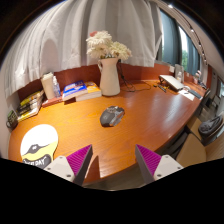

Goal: Arrange mouse

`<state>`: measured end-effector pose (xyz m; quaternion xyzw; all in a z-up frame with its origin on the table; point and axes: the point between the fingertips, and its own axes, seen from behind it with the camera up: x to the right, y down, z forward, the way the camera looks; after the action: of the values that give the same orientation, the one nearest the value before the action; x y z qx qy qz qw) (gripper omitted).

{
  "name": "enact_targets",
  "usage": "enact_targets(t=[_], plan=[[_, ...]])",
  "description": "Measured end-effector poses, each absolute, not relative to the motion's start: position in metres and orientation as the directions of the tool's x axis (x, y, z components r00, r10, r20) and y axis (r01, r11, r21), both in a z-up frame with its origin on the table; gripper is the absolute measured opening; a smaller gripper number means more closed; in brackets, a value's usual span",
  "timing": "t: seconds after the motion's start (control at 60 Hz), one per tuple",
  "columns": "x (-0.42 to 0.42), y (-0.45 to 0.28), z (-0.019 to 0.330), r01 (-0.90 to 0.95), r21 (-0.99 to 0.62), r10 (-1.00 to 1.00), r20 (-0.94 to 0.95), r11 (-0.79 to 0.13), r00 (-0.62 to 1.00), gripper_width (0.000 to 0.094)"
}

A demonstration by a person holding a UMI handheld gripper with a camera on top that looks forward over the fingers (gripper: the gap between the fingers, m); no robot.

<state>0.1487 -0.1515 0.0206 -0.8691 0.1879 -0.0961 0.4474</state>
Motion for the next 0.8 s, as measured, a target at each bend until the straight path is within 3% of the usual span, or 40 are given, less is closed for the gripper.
enact_targets(t=[0.267, 0.583, 0.683, 0.8], plan=[[0.179, -0.040, -0.004, -0.205, -0.788, -0.367, 0.028, -0.581, 0.930, 0.0866], [0.182, 0.034, -0.009, -0.128, -0.760, -0.257, 0.053, -0.637, 0.965, 0.0863], [0.178, 0.048, -0.011, -0.069, -0.742, -0.186, 0.075, -0.667, 0.980, 0.0800], [0.172, 0.054, -0.013, -0.032, -0.727, -0.110, 0.060, -0.686, 0.992, 0.0666]])
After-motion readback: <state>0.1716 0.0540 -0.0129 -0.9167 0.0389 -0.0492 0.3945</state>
